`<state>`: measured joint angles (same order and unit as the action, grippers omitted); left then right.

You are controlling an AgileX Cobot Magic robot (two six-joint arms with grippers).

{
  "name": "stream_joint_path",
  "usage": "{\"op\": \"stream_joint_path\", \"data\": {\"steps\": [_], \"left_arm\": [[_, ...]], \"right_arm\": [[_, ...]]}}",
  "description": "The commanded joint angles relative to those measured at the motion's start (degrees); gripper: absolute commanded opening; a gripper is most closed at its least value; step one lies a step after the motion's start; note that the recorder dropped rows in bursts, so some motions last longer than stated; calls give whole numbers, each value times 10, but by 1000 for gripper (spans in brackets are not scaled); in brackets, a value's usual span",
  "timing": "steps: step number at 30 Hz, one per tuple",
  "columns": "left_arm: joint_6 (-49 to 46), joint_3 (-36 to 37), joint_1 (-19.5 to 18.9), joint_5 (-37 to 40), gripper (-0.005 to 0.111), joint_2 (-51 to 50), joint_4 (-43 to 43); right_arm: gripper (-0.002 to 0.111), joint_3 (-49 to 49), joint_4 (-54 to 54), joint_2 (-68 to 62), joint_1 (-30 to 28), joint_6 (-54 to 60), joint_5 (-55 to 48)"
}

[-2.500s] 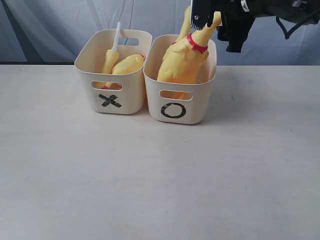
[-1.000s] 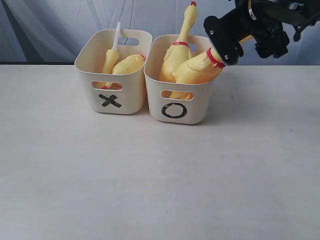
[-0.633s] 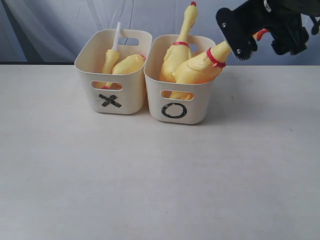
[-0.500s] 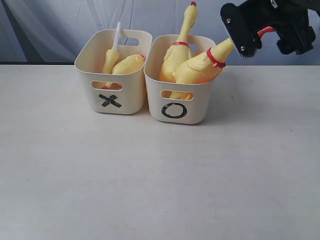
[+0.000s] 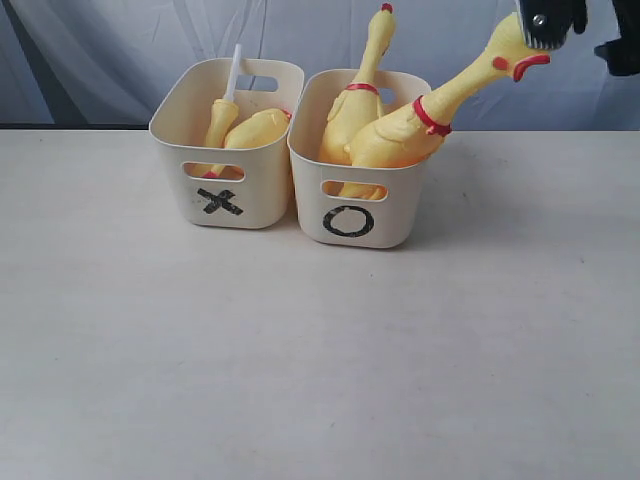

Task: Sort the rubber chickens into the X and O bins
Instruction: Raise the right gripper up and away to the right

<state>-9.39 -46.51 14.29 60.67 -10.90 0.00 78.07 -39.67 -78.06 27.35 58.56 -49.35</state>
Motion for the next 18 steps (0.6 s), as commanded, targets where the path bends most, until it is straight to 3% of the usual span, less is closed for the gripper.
{"op": "stream_joint_path", "data": {"steps": [1, 5, 13, 18], "left_arm": [[-1, 3, 2, -4, 0, 2, -8], [-1, 3, 2, -3, 0, 2, -8], [-1, 3, 2, -3, 0, 2, -8], [-1, 3, 2, -3, 0, 2, -8]], "right_arm": [[103, -1, 33, 37, 0, -16, -26], [103, -1, 34, 56, 0, -111, -46], [103, -1, 40, 81, 0, -441, -128], [103, -1, 92, 106, 0, -534, -158]]}}
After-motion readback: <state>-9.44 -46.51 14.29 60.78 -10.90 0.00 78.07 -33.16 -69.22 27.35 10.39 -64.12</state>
